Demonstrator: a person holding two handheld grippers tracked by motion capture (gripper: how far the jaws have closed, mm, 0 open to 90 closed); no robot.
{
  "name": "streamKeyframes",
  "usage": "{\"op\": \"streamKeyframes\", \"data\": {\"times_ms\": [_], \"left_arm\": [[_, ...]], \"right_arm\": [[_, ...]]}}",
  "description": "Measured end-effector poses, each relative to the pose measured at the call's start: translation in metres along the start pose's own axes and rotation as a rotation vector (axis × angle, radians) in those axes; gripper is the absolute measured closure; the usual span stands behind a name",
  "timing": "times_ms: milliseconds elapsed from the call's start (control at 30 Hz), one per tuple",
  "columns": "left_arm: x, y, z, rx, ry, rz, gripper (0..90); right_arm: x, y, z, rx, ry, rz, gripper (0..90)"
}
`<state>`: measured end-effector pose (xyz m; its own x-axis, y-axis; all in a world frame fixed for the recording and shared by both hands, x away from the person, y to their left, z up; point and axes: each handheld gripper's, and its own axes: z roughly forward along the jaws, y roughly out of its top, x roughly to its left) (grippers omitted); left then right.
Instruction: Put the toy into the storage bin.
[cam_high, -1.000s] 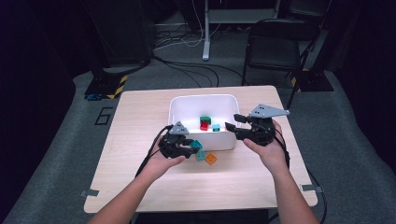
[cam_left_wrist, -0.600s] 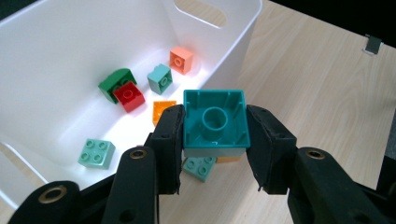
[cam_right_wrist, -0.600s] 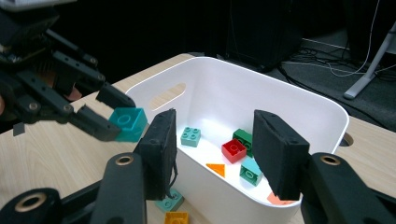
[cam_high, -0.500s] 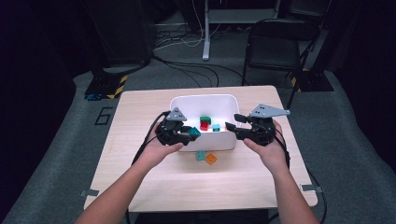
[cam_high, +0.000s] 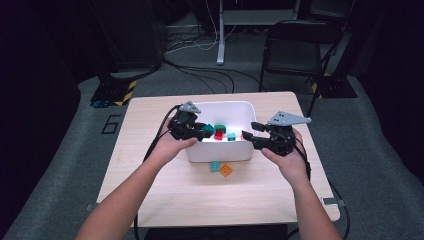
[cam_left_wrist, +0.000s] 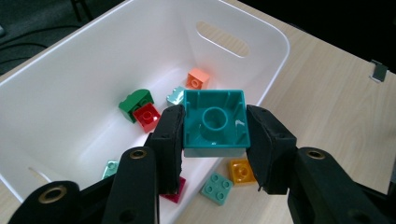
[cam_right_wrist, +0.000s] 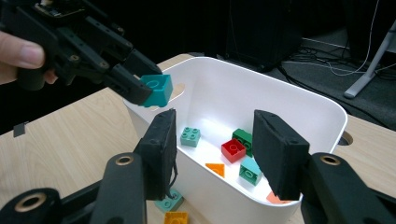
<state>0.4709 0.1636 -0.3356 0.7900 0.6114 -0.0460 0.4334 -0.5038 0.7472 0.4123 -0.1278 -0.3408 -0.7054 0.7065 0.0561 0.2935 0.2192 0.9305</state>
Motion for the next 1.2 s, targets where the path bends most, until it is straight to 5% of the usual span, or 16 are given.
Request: {"op": "streamKeyframes", "data": {"times_ms": [533, 1200], "left_arm": [[0.028, 0.022, 0.027, 0.008, 0.018, -0.054, 58.1], [0.051, 0.05, 0.075, 0.037, 0.033, -0.059, 58.1]], "right_arm": [[-0.001, 0.0, 0.0, -0.003, -0.002, -0.003, 49.4], [-0.003, 0.0, -0.003, -0.013, 0.001, 0.002, 49.3]]}}
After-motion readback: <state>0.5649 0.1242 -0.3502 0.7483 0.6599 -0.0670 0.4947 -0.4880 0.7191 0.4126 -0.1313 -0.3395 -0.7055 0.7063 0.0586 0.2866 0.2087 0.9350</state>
